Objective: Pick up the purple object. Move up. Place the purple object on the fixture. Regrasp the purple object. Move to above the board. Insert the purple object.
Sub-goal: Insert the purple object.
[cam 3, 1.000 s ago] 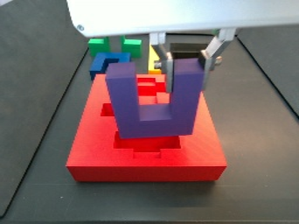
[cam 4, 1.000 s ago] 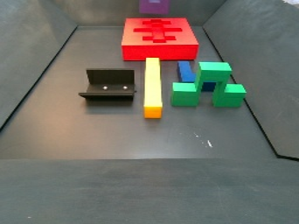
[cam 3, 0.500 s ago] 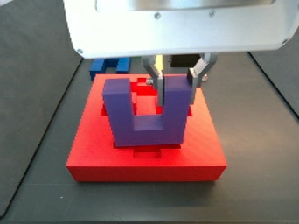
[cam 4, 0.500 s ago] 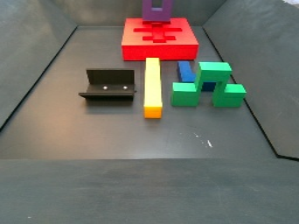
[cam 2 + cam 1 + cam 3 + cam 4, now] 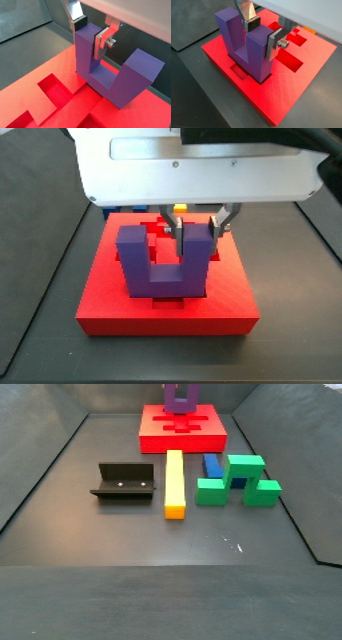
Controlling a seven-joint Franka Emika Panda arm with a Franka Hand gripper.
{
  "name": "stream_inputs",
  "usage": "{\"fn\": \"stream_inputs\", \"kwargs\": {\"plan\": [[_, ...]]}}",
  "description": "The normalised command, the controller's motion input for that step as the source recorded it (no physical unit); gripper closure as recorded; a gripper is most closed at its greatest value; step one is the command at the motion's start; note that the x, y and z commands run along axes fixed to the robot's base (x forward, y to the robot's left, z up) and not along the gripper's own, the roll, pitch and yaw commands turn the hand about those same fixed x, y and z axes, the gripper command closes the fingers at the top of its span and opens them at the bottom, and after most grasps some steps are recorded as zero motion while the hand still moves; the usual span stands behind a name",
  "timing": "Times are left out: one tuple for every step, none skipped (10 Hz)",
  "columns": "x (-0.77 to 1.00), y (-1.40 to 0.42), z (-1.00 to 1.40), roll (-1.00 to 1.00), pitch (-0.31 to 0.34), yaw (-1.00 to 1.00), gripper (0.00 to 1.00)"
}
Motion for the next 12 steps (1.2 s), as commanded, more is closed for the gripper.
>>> {"fn": "stream_inputs", "kwargs": {"plan": [[0.13, -0.15, -0.18, 0.10, 0.000, 0.00, 1.00], [0.17, -0.14, -0.20, 0.11, 0.000, 0.00, 1.00], [0.10, -0.06, -0.26, 0.15, 0.000, 0.00, 1.00], [0.10, -0.01, -0.28, 0.20, 0.000, 0.00, 1.00], [0.08, 0.00, -0.31, 0.21, 0.003, -0.01, 1.00], [0.05, 0.00, -0.34, 0.22, 0.019, -0.03, 1.00], [0.04, 0.00, -0.38, 0.21, 0.009, -0.06, 1.00], [0.00, 0.00, -0.50, 0.17, 0.000, -0.08, 1.00], [0.02, -0.02, -0.58, 0.11, -0.010, -0.10, 1.00], [0.03, -0.03, -0.64, 0.09, -0.036, -0.13, 1.00], [0.00, 0.00, -0.27, 0.12, 0.000, -0.07, 1.00], [0.00, 0.00, 0.00, 0.00, 0.000, 0.00, 1.00]]}}
